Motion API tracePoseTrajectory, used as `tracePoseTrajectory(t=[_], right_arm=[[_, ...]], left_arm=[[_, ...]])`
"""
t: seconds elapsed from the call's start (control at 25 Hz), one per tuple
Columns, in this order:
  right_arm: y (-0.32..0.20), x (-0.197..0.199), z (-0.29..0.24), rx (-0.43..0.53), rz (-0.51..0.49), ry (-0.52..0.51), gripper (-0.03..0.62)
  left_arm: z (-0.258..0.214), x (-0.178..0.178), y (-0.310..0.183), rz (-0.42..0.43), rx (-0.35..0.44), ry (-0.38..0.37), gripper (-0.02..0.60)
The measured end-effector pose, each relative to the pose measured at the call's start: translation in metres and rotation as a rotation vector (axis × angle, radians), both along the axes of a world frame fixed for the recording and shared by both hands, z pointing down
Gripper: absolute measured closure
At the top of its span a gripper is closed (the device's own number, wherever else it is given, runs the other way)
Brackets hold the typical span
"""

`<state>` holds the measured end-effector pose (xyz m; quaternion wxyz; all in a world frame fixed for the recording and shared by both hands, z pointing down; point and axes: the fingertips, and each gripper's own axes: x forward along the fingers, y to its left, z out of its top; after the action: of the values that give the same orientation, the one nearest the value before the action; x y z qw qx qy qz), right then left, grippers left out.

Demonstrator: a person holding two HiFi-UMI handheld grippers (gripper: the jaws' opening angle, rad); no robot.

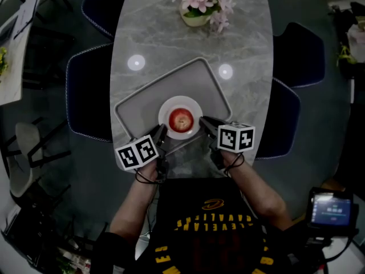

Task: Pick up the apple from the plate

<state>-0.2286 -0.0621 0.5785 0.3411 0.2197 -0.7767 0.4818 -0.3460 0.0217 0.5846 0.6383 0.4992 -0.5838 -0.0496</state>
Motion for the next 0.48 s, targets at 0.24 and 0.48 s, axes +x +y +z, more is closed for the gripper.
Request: tracePoseTrajectory(t=[0.24, 0.48], right_arm=[[0.005, 0.021, -0.010, 0.003, 0.024, -0.029, 0.551], [0.011, 0.057, -0.020, 0.016, 0.047, -0.050, 0.551]], left_arm=[[-0.009, 0.022, 0.005, 0.013, 0.000, -0.009, 0.534], [-0.019, 0.053, 0.006, 0.036, 0.012, -0.019, 0.534]])
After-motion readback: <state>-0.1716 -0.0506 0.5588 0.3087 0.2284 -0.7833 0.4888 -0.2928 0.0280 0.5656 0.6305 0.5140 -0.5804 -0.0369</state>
